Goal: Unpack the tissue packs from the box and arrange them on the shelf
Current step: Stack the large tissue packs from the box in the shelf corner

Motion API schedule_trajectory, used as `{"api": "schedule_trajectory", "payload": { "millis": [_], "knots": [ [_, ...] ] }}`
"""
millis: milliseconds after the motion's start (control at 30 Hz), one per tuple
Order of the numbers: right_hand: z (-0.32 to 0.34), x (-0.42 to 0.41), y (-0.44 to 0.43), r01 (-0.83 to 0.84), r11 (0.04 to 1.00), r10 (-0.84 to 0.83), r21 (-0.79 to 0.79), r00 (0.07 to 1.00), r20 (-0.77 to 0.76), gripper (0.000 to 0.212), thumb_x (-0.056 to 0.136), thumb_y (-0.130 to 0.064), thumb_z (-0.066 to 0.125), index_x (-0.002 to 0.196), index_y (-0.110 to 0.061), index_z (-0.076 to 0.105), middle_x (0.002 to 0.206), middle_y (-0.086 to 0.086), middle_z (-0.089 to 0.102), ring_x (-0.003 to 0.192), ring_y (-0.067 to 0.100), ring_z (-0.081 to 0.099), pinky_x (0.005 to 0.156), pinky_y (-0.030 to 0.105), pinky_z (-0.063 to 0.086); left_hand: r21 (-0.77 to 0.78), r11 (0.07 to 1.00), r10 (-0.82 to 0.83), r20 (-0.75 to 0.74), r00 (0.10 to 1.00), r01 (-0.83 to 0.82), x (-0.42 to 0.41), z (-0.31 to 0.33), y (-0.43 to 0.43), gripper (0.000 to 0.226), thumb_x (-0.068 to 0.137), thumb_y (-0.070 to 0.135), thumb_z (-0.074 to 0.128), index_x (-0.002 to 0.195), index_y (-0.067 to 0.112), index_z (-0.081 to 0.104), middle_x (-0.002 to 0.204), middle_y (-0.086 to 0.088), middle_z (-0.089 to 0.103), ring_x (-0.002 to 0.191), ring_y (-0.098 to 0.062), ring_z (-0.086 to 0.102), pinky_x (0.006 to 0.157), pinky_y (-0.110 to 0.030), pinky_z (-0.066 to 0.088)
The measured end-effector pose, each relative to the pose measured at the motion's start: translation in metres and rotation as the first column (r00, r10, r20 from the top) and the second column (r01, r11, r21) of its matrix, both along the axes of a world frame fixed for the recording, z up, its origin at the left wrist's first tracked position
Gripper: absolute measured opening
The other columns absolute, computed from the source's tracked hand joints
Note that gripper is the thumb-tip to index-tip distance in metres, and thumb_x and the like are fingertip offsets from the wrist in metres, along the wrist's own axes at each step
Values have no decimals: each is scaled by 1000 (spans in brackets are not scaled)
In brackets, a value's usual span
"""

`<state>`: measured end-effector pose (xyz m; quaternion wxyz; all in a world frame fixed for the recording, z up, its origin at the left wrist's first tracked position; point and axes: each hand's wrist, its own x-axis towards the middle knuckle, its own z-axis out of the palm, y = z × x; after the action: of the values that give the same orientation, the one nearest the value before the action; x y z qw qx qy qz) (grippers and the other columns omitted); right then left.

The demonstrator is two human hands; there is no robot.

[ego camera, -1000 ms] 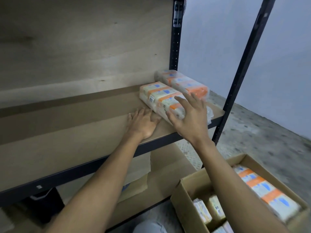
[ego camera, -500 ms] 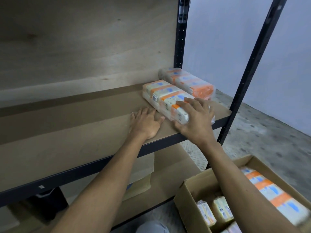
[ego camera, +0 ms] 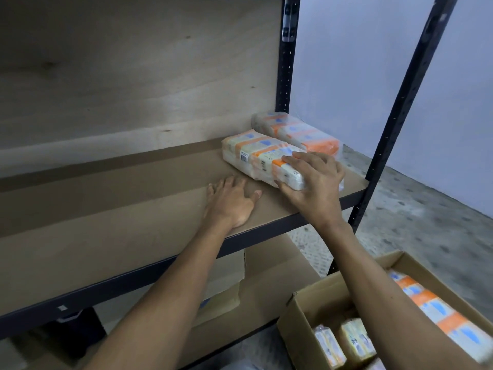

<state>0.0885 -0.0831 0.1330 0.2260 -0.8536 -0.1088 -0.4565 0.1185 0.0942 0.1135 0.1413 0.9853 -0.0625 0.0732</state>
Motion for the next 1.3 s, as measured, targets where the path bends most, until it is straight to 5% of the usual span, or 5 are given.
{"api": "schedule_trajectory", "payload": {
  "millis": [533, 900, 1067, 1300],
  "knots": [
    [55, 47, -34, 72, 996, -78, 55, 991, 105, 37, 77, -54, 66, 108, -33, 68, 115, -10, 64, 111, 20, 51, 92, 44, 29, 9, 1000, -17, -2, 1000, 17, -2, 1, 1, 64, 94, 62, 27, 146, 25, 32, 156, -3, 26, 145, -22, 18, 118, -47, 6],
    [43, 92, -60, 151, 988, -154, -46, 986, -72, 43, 75, -55, 62, 112, -32, 63, 121, -7, 61, 118, 22, 45, 102, 51, 23, -8, 1000, -21, -12, 1000, 20, 1, 1, 2, 64, 93, 62, 30, 146, 26, 32, 158, -2, 23, 146, -21, 16, 120, -47, 6],
    [50, 107, -62, 148, 983, -163, -107, 976, -144, 50, 85, -61, 49, 119, -27, 60, 130, -1, 58, 134, 24, 36, 114, 53, 2, -13, 1000, -20, -38, 999, 20, 3, 4, 1, 64, 93, 62, 30, 148, 27, 30, 159, -1, 21, 147, -20, 14, 119, -47, 4],
    [54, 129, -69, 93, 986, -115, -136, 981, -159, 43, 90, -52, 48, 120, -24, 61, 129, 2, 60, 126, 26, 45, 112, 49, 21, 4, 1000, -18, -22, 1000, 18, 1, 4, 0, 62, 95, 60, 29, 147, 26, 32, 158, -2, 22, 147, -21, 14, 119, -48, 4]
  ]
}}
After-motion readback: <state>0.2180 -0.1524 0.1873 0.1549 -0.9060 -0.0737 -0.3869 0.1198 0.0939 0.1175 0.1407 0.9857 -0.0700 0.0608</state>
